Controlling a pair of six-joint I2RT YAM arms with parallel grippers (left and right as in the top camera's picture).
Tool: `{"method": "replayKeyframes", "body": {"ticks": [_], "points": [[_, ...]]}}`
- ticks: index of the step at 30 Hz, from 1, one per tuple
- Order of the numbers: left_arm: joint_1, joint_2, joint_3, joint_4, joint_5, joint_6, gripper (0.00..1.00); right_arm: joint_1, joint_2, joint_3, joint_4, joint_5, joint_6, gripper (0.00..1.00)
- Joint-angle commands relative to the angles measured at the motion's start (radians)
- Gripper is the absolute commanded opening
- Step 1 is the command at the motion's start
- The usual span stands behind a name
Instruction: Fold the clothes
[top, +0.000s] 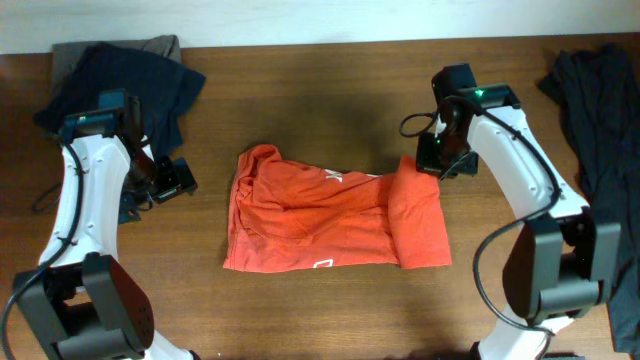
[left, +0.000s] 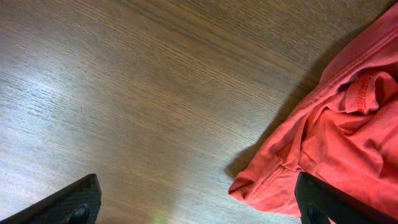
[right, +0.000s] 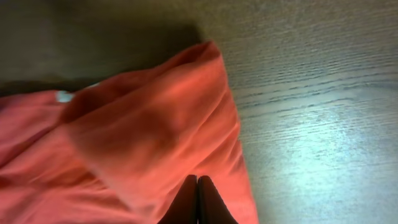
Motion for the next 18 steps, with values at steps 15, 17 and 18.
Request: {"method": "replayKeyframes", "body": {"ticks": [15, 17, 18], "points": [[0.006, 0.005, -0.005, 0.0, -0.007, 0.009, 0.99, 0.101, 0.214, -0.022, 0.226, -0.276, 0.021, 0.04], [0.006, 0.005, -0.005, 0.002, -0.007, 0.009, 0.99, 0.122, 0.23, -0.022, 0.269, -0.303, 0.021, 0.04], [0.006, 0.005, -0.005, 0.003, -0.007, 0.009, 0.99, 0.135, 0.232, -0.022, 0.293, -0.317, 0.021, 0.04]]}}
